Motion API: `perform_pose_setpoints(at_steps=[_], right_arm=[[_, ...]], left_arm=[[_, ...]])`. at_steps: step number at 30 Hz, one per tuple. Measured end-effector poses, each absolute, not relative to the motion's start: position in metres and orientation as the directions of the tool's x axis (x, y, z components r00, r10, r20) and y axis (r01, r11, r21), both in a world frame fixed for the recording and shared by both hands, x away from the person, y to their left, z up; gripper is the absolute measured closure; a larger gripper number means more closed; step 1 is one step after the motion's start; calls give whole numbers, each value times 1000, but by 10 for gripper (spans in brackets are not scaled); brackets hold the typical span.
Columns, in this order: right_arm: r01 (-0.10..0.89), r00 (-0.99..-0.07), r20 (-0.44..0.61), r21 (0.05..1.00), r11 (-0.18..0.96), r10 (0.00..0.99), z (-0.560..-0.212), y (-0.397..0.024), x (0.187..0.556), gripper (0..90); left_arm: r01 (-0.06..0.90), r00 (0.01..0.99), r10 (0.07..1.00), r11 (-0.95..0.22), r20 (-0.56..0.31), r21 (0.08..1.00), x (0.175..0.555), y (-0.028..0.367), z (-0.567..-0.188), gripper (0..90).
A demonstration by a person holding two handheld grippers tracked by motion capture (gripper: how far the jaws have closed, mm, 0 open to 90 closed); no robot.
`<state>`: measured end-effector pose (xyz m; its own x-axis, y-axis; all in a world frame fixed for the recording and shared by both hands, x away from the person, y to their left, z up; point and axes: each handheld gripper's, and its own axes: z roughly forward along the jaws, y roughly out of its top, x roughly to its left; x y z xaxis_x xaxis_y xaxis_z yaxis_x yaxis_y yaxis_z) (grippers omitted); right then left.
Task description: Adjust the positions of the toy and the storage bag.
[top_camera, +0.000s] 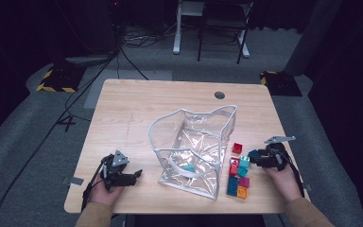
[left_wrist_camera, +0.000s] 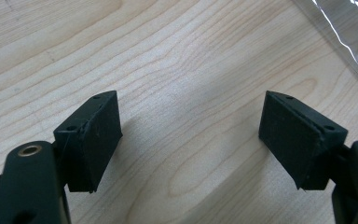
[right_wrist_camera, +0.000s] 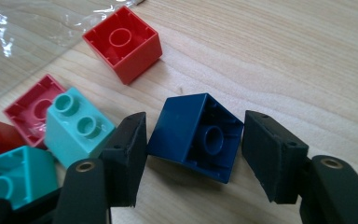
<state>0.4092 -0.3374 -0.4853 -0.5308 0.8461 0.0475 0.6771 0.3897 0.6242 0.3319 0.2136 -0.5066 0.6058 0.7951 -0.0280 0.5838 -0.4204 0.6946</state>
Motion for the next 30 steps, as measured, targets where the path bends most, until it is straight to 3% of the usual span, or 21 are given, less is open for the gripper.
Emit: perform_pose_setpoints(at_steps=[7,12,30], right_arm=[[655,-534,-8,628,420,845,-487,-332,409,408],[656,-527,-8,632,413,850,-487,-333,409,467],[660,-531,19,637,400,847,-477,-334,407,474]], left_arm=[[583,606,795,-420,-28,695,332,214,-507,214],[584,606,795,-421,-28,694,332,214,-507,214],[583,606,795,-420,-28,695,332,214,-507,214]])
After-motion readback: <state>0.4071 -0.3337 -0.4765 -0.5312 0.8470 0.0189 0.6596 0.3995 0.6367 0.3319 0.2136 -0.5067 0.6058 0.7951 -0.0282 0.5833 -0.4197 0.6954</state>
